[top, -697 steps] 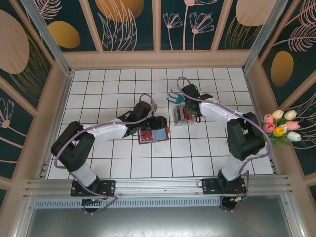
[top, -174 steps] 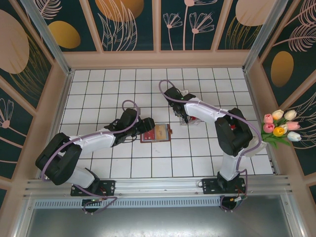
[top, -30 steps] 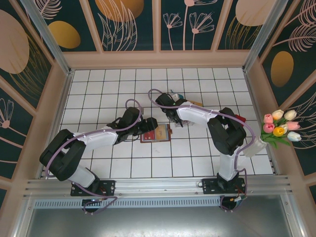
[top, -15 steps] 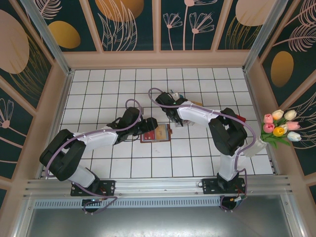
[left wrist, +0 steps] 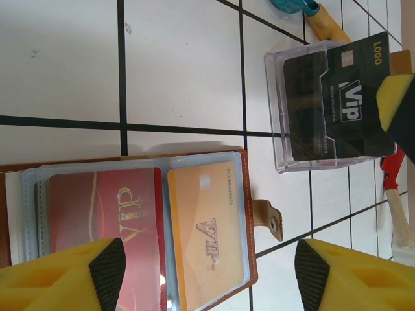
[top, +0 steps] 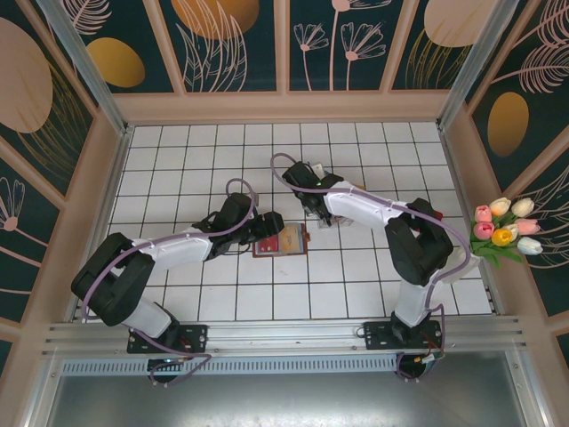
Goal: Put the credit cards into the card holder
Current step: Pick up the credit card from the storage box.
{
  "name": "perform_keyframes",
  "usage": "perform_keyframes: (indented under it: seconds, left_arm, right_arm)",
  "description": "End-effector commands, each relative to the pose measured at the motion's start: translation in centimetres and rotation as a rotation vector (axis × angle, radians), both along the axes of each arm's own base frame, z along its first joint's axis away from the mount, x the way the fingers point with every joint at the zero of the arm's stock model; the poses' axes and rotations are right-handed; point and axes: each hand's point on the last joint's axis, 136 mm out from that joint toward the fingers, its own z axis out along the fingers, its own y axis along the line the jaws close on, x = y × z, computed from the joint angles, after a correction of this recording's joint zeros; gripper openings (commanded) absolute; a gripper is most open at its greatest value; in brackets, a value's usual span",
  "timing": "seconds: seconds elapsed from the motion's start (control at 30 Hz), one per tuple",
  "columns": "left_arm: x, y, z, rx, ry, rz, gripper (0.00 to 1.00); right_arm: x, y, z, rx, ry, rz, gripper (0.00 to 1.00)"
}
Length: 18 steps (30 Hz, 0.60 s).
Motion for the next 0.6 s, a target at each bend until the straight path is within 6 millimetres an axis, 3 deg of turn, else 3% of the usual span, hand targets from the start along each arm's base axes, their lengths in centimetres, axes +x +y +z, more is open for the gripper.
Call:
perform_keyframes:
  seconds: [0.0, 0.13, 0.4, 0.57]
  left_arm:
    - [0.8, -0.2, 0.9, -0.007, -0.033, -0.006, 0.72]
    - [0.8, -0.1, 1.0, -0.005, -0.038, 0.000, 0.72]
    - [0.7, -0.1, 0.8, -0.001, -0.034, -0.001, 0.72]
    - [0.7, 0.0, 0.7, 0.002, -0.032, -0.001, 0.72]
  right_arm:
    - [0.0, -0.5, 1.5, 0.039, -0.009, -0.026, 0.02]
    - [0.1, -0.4, 1.5, 0.075, 0.001, -0.030, 0.02]
    - [0.5, -2.7, -0.6, -0.015, 0.025, -0.087, 0.05]
    - [0.3, -2.9, 0.1, -0.009, 0.017, -0.085, 0.04]
